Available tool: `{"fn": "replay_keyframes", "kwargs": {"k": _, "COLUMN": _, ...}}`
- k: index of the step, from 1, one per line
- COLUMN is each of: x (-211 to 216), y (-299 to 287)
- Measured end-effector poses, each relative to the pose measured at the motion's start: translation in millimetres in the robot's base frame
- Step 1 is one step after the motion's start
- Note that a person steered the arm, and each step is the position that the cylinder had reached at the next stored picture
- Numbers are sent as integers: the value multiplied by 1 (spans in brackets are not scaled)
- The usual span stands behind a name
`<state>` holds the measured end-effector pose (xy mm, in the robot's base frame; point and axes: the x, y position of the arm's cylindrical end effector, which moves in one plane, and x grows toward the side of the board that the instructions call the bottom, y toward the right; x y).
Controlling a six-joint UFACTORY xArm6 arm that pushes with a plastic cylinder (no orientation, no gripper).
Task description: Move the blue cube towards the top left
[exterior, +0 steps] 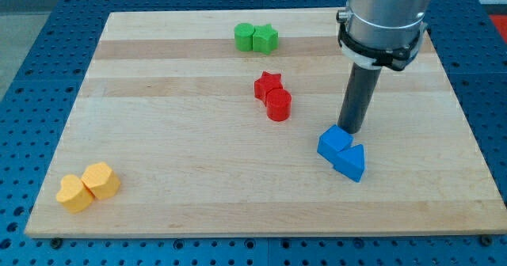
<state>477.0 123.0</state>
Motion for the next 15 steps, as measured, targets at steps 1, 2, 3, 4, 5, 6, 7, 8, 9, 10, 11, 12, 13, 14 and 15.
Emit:
{"fn": "replay_keyframes", "kwargs": {"k": 1, "x": 12, "y": 8}}
{"fn": "replay_keyframes", "kwargs": {"k": 2, "x": 35, "y": 26}}
{"fn": "replay_keyframes", "kwargs": {"k": 3, "x": 39, "y": 25}}
{"fn": "replay_keyframes", "kwargs": {"k": 4, "x": 37, "y": 9}}
{"fn": "replay_keyframes", "kwargs": {"k": 5, "x": 30, "y": -25}}
{"fn": "replay_keyframes", "kwargs": {"k": 6, "x": 30, "y": -64}}
{"fn": "replay_keyframes", "kwargs": {"k": 7, "x": 30, "y": -101}}
{"fn": "replay_keyframes", "kwargs": {"k": 8, "x": 30, "y": -139}}
{"fn": "replay_keyframes", "kwargs": {"k": 9, "x": 30, "y": -175}}
{"fn": "replay_keyframes", "kwargs": {"k": 10, "x": 30, "y": -184}}
{"fn": "replay_keyframes", "kwargs": {"k": 11, "x": 32, "y": -184}}
{"fn": "replay_keyframes", "kwargs": {"k": 12, "x": -10, "y": -208}}
{"fn": "replay_keyframes", "kwargs": {"k": 13, "x": -82, "y": -235}}
{"fn": "replay_keyframes", "kwargs": {"k": 14, "x": -90, "y": -247}}
{"fn": "replay_keyframes", "kwargs": {"k": 15, "x": -29, "y": -247}}
